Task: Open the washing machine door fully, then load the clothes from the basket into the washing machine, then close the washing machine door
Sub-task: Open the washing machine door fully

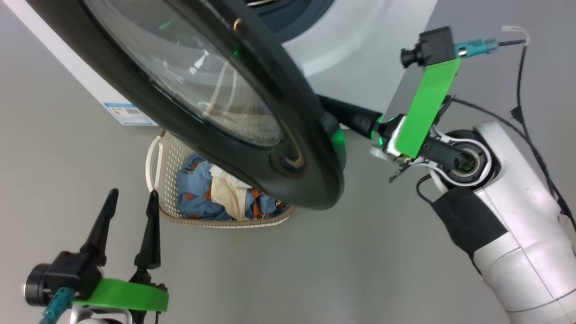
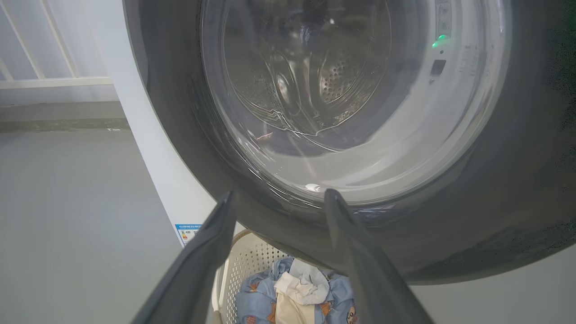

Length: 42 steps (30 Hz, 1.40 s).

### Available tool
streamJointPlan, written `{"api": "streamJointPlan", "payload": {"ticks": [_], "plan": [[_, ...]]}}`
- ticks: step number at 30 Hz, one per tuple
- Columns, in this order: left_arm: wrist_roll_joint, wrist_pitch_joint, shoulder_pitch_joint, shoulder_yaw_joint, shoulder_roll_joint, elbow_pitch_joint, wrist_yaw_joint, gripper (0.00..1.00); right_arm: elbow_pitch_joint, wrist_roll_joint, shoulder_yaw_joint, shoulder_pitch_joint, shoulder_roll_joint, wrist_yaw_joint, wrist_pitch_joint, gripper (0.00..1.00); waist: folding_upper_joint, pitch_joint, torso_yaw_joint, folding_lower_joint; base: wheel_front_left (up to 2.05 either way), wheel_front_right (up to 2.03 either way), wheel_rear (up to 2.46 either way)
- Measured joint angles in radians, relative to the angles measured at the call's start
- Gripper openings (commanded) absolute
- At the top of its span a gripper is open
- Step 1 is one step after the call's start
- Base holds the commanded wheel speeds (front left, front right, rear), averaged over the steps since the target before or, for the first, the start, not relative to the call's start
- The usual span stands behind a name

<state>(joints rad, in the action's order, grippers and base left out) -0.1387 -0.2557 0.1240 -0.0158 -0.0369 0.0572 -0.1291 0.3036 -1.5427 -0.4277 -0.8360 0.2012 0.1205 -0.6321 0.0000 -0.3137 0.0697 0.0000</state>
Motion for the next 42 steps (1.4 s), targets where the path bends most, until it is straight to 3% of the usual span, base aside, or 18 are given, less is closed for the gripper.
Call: {"api": "streamJointPlan", "payload": {"ticks": [21,42], "plan": [[-0.019,0.0,-0.045,0.005,0.0,0.011,0.01,1.0,-0.004,0.0,-0.146,0.07,-0.066,0.0,-0.017,0.0,0.0,0.105,0.073,0.0,0.0,0.0,0.0],[-0.036,0.0,-0.049,0.029,0.0,0.013,0.019,1.0,0.015,-0.028,-0.239,0.085,-0.106,0.0,0.037,0.0,0.0,0.143,0.127,0.0,0.0,0.0,0.0]]}}
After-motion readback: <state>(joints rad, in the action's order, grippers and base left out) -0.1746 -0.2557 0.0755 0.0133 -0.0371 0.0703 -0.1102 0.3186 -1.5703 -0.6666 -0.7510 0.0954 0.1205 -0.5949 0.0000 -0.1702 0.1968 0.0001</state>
